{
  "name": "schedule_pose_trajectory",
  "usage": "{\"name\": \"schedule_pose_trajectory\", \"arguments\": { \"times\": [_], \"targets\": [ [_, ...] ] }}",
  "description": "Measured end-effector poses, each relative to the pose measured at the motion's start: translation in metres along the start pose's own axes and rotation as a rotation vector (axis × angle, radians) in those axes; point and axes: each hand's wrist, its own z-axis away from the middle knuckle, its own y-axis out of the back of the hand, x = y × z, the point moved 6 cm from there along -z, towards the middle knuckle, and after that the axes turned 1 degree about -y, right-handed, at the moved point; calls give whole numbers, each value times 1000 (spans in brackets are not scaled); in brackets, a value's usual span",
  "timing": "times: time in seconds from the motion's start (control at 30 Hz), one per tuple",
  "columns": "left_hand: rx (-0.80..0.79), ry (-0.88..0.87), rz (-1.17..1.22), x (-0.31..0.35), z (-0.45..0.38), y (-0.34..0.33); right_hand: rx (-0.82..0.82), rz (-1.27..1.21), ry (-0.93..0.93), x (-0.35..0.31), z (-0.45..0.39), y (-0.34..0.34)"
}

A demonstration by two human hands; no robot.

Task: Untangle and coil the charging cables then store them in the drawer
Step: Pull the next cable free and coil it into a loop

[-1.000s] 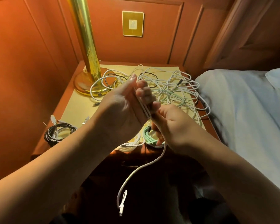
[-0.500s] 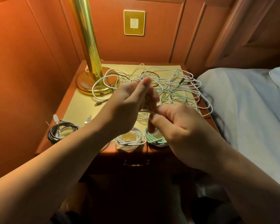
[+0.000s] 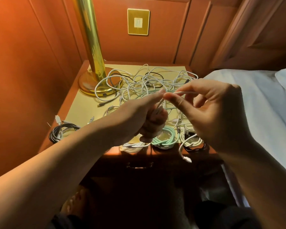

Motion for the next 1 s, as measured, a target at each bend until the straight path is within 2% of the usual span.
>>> {"name": "schedule_pose_trajectory", "arguments": {
  "times": [0.07, 0.17, 0.23, 0.33, 0.43, 0.6, 0.7, 0.77, 0.83, 0.9, 1.0],
  "targets": [
    [-145, 0, 211, 6, 4, -7, -45, -135, -82, 8, 0, -9],
    [-271, -61, 435, 16, 9, -11, -265, -307, -214, 16, 4, -34],
    [-235, -109, 546, 22, 11, -10, -406, -358, -301, 18, 8, -46],
    [-74, -135, 691, 25, 12, -1, -504, -402, -386, 17, 11, -53],
    [-24, -134, 703, 27, 14, 6, -429, -329, -301, 11, 8, -45],
    [-178, -105, 544, 27, 12, 1, -209, -334, -214, 12, -3, -16],
    [-166, -117, 633, 26, 13, -1, -327, -292, -281, 15, 2, -23],
    [-62, -160, 808, 29, 13, 1, -462, -275, -329, 15, 9, -37],
    [183, -226, 1009, 27, 11, 10, -561, -212, -329, 13, 17, -50],
    [433, -299, 1072, 22, 10, 21, -618, -158, -319, 11, 22, -58],
    [646, -335, 1092, 17, 13, 37, -610, -161, -318, 8, 22, -55]
  ]
}}
